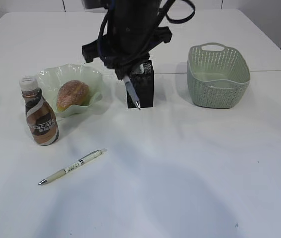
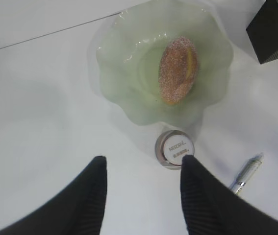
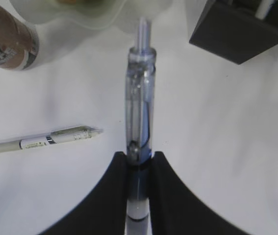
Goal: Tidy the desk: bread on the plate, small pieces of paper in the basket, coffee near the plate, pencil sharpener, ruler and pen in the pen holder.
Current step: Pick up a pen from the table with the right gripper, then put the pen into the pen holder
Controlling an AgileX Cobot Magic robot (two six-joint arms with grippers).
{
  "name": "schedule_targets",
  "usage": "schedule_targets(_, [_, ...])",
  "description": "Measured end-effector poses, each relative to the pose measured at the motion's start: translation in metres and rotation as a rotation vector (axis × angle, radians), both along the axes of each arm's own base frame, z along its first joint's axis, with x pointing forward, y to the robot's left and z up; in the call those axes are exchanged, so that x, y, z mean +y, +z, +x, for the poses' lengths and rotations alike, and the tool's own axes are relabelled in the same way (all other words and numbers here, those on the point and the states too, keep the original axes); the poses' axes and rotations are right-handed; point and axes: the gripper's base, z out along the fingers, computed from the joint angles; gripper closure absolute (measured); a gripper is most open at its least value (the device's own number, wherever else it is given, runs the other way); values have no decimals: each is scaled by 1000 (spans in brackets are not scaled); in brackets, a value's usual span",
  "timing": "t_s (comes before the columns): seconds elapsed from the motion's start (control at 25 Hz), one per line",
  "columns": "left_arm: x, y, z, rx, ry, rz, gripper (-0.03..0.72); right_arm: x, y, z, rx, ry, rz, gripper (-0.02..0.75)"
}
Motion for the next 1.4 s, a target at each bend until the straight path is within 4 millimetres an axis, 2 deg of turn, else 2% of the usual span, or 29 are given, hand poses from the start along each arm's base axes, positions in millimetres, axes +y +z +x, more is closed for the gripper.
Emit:
schedule_targets(0.08, [0,0,0,0,0,0,347,-6,18,-3,-62,-2,0,645])
schedule_targets(0.16, [0,0,0,0,0,0,347,-8,26,-3,-104,-2,-1,645])
schedule_targets(0.28, [0,0,0,0,0,0,347,-15,48,-2,-237,1,2,645])
schedule_targets(0.4, [0,0,0,0,0,0,347,-17,56,0,-322,11,-1,645])
schedule_targets(0.48, [0,0,0,0,0,0,347,-17,53,2,-350,19,-14,645])
schedule_targets(0.68, [0,0,0,0,0,0,347,-21,31,8,-421,58,-75,645])
schedule_targets(0.8, [0,0,0,0,0,0,347,-25,19,13,-452,55,-48,645])
schedule_targets(0.92, [0,0,0,0,0,0,347,-30,16,17,-502,56,-7,645])
schedule_targets(1.2, [0,0,0,0,0,0,347,-59,6,22,-635,81,67,646])
schedule_targets(1.4, [0,0,0,0,0,0,347,-66,-2,24,-664,92,90,645])
